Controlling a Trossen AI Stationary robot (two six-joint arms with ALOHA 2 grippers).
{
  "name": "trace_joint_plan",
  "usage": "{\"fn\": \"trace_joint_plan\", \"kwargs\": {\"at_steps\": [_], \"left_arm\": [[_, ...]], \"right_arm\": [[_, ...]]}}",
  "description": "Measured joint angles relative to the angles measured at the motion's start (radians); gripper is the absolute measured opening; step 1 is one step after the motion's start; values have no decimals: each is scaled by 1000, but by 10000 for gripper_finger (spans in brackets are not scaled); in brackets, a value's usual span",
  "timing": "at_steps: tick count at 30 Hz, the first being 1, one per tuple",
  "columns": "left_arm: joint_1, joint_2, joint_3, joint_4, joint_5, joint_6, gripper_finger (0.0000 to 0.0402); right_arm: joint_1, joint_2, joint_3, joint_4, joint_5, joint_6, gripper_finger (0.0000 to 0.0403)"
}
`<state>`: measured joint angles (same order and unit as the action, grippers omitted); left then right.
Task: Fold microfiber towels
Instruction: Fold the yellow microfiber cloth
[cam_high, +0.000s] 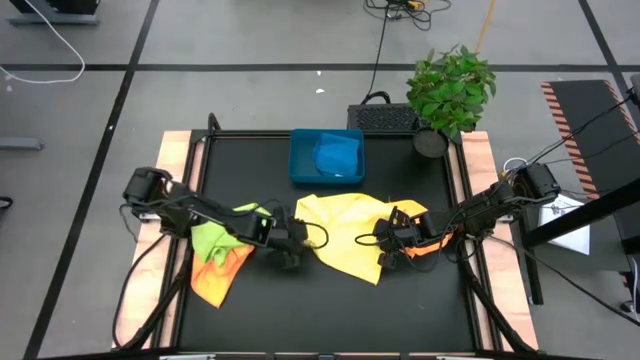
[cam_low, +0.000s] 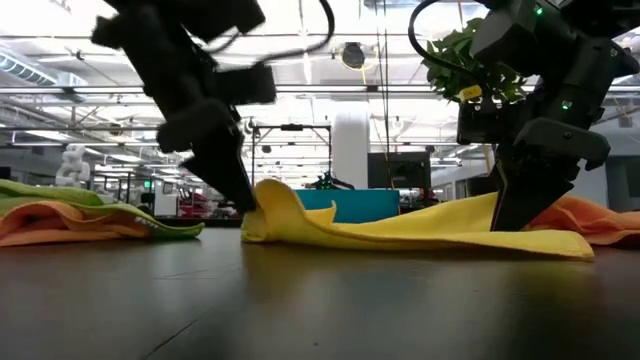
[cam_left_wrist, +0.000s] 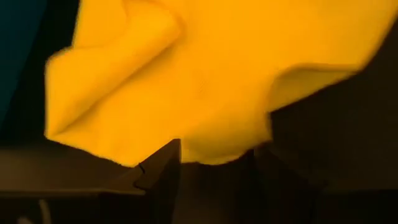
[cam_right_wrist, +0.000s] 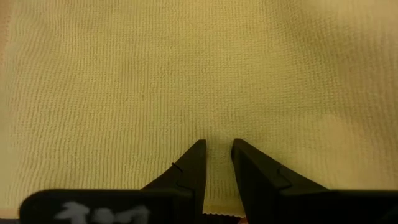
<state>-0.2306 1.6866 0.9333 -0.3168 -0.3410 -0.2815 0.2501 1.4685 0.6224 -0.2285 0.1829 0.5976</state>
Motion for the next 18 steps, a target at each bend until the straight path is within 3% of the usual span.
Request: {"fn": "trace_joint_plan", "kwargs": {"at_steps": [7,18], "left_arm": [[-78,0,0,-12,-22,8,207],[-125,17,0,-97,27,-119,207]], "right_arm": [[0,1,-1,25,-1,0,75],[0,1,-1,27,-4,0,75]]}}
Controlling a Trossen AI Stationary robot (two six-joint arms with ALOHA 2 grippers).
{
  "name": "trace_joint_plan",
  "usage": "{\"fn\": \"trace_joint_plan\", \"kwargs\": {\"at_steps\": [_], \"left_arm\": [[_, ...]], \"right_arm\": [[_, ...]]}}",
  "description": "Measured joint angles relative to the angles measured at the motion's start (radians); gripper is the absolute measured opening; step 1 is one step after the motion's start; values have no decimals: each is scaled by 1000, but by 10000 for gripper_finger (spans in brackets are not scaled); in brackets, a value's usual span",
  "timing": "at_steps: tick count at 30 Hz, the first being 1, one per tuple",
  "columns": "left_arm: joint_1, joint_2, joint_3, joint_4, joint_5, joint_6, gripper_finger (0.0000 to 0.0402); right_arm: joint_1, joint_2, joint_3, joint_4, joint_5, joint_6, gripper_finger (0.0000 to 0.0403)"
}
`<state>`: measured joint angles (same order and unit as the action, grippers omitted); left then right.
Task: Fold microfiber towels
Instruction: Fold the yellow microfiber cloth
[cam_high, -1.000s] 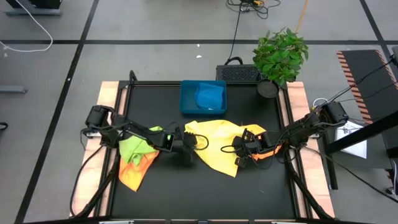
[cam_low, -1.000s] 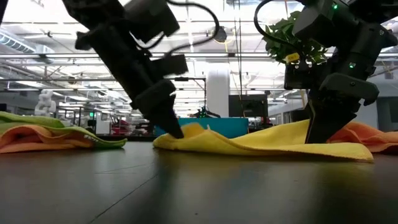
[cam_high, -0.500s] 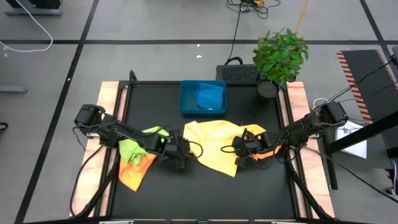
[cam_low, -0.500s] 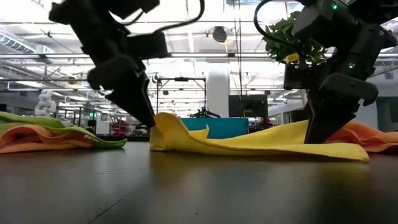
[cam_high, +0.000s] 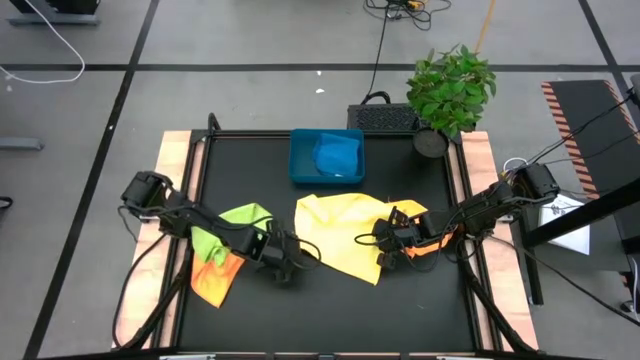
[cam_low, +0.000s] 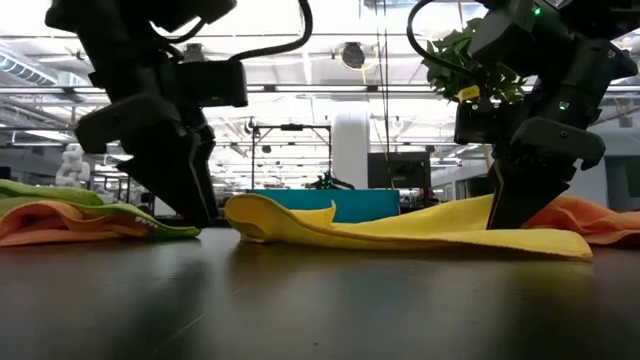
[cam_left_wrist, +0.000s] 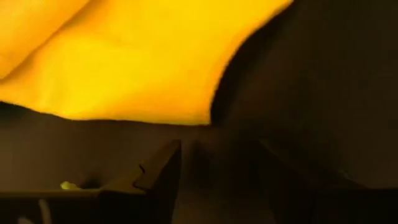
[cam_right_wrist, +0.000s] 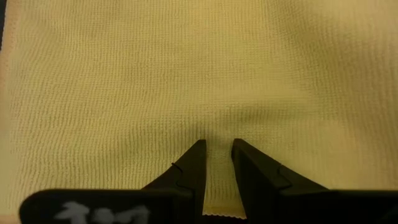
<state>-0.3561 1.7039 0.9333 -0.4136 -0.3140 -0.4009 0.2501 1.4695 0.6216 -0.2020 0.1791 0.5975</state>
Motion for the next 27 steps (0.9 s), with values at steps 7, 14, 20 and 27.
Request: {"fn": "trace_joint_plan", "kwargs": {"at_steps": [7,14,20,27], "left_arm": [[-23,45,-40,198,8,17,207],[51,63,-50,229,-9,74,207],[108,63,-51,251,-38,168,207],[148,63,-51,248,-60,217,207]], "right_arm": [[0,0,0,6,0,-8,75],[0,0,0,8,0,-13,75],[0,0,0,7,0,-19,75],[0,0,0,7,-1,-19,75]]}}
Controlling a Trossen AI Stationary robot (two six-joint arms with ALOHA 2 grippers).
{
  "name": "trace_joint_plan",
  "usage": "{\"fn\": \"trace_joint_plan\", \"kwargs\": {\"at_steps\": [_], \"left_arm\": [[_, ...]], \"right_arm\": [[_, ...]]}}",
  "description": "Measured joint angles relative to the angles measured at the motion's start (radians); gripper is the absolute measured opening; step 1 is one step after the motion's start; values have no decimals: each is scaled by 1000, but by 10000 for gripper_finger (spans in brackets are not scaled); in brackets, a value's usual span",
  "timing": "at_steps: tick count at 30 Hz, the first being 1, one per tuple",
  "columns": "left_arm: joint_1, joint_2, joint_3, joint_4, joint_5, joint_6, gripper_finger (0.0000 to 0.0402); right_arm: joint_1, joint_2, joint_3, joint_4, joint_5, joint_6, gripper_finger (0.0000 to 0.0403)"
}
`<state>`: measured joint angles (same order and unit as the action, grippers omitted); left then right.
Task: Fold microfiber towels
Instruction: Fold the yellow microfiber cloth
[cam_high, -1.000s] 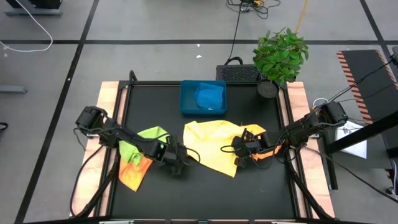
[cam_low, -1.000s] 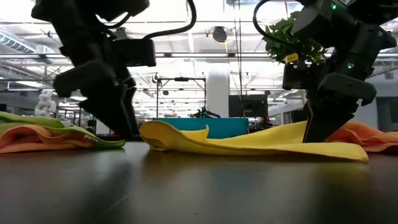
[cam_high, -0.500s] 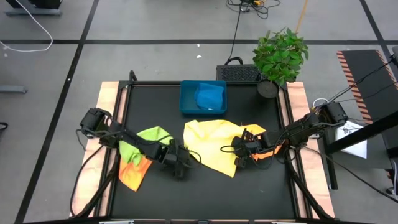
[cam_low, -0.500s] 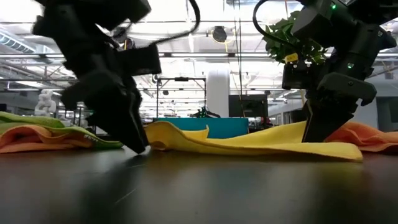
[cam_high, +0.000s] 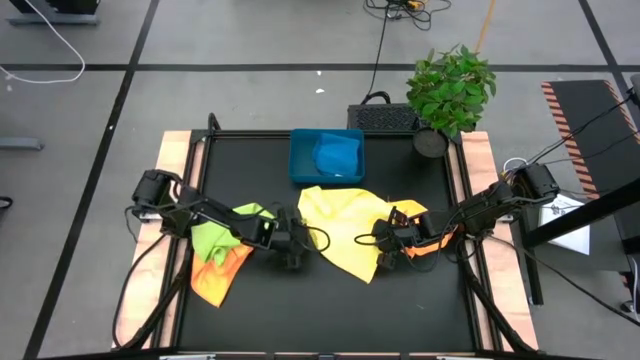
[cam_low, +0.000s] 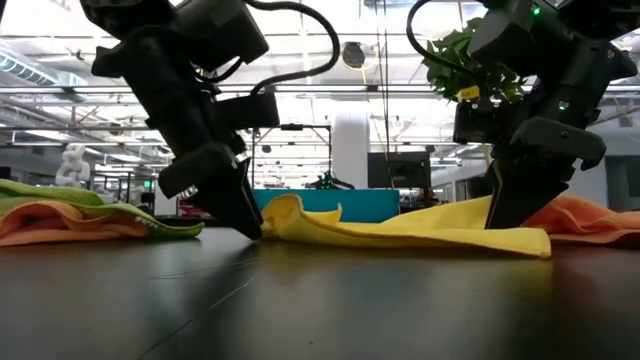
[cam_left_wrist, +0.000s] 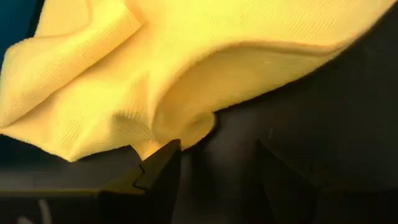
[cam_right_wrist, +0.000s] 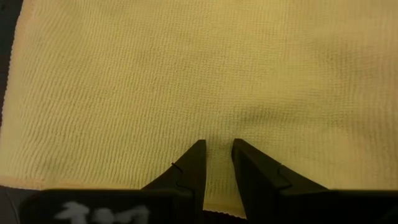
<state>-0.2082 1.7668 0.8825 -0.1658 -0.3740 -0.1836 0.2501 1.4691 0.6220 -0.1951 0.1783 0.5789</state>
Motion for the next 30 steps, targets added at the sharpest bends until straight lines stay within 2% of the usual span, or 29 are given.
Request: {"fn": "trace_joint_plan", "kwargs": {"at_steps": [13,17,26,30], "left_arm": [[67,0,2,-43,-15,32,200],[78,0,2,-43,34,44,157],[93,-1,2,-61,99,62,14],[67,-22,13,-162,161,18,7]], "right_arm": [[0,0,0,0,1,0,75],[0,0,0,0,1,0,75],[0,0,0,0,2,0,75],[0,0,0,0,1,-2,75]]}}
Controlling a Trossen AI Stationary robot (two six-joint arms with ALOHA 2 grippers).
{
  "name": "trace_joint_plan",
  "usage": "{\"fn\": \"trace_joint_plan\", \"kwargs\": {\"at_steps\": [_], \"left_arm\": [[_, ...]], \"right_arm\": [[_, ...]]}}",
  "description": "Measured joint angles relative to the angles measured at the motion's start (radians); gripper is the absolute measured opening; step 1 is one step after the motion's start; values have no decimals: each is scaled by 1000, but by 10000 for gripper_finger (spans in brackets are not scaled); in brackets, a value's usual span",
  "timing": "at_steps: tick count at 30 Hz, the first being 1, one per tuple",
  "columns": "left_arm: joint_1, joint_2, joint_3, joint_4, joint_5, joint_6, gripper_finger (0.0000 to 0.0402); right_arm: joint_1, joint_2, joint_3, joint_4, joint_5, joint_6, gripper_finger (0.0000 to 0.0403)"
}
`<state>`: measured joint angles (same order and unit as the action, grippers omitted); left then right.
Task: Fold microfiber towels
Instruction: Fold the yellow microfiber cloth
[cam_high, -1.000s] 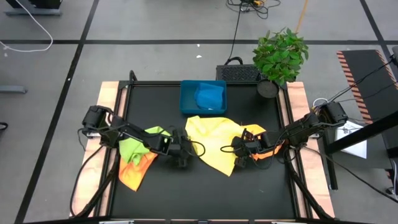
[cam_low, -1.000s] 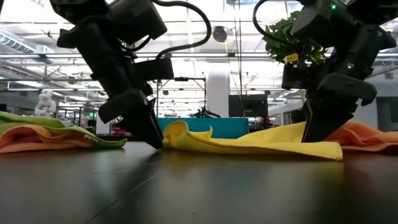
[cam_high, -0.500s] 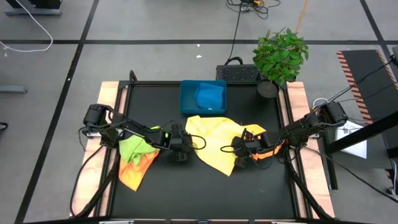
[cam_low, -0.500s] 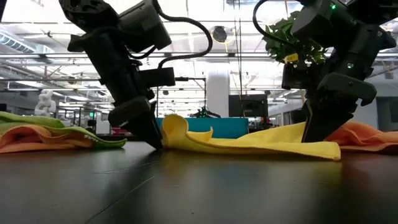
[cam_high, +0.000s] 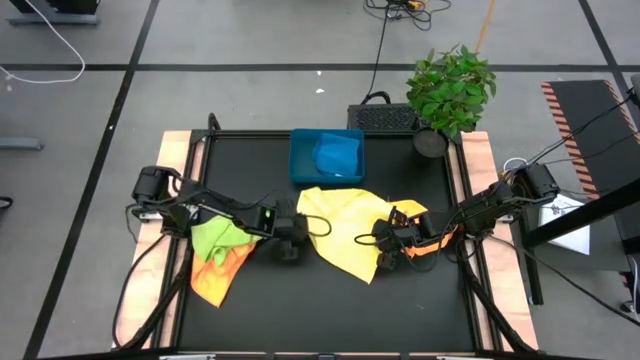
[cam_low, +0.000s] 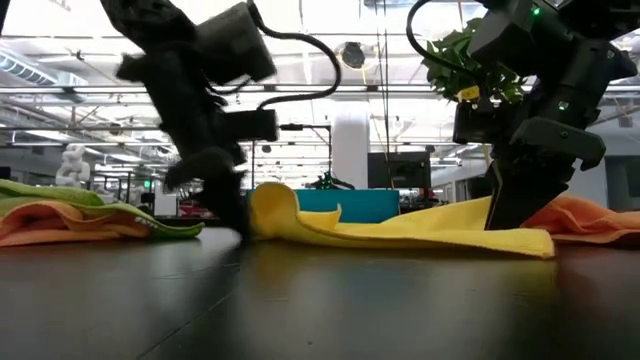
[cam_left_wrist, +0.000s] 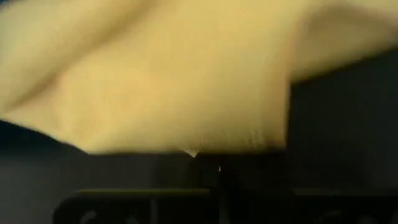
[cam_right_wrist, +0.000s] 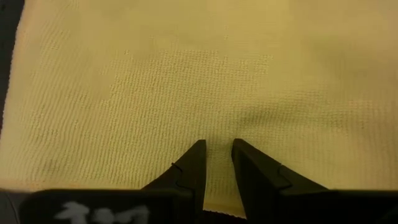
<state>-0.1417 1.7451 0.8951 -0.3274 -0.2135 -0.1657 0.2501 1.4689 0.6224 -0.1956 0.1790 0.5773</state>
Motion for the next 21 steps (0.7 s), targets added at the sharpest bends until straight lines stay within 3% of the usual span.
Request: {"fn": "trace_joint_plan", "kwargs": {"at_steps": [9,16,21], "left_arm": [[-246,-45,73,-313,104,-215,2],[-424,-43,124,-358,129,-339,4],[-467,-43,140,-354,239,-451,16]], "right_arm": [[1,-1,2,4,-107,-7,75],[26,-2,0,41,-191,-6,75],[47,-1,0,60,-236,20,75]]}}
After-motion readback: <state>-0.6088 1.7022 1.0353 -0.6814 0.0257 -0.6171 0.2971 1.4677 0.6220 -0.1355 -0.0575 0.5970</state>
